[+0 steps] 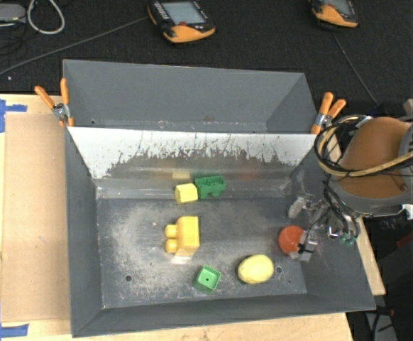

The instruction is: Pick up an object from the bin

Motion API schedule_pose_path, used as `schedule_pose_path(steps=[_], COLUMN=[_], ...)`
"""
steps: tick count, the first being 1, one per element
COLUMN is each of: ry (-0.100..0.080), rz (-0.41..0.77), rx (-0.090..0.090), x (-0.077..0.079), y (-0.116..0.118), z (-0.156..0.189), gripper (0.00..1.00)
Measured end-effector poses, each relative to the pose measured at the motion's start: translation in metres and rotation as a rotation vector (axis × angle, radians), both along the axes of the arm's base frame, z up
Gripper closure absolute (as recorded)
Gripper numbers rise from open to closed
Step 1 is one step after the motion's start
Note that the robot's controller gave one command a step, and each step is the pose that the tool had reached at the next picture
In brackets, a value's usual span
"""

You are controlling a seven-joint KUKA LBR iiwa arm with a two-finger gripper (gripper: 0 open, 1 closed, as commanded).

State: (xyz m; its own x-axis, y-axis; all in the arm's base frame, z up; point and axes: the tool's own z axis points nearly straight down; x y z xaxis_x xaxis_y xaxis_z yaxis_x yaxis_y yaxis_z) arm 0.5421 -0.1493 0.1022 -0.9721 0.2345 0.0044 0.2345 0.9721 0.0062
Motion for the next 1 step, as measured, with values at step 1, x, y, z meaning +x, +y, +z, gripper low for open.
schedule_pose_path(steps=[1], ry=[0.012], rz=[-0.037], rx=[0.003], x=[-0.0393], y=[-0.0062], z=[0.0009], gripper=[0.00])
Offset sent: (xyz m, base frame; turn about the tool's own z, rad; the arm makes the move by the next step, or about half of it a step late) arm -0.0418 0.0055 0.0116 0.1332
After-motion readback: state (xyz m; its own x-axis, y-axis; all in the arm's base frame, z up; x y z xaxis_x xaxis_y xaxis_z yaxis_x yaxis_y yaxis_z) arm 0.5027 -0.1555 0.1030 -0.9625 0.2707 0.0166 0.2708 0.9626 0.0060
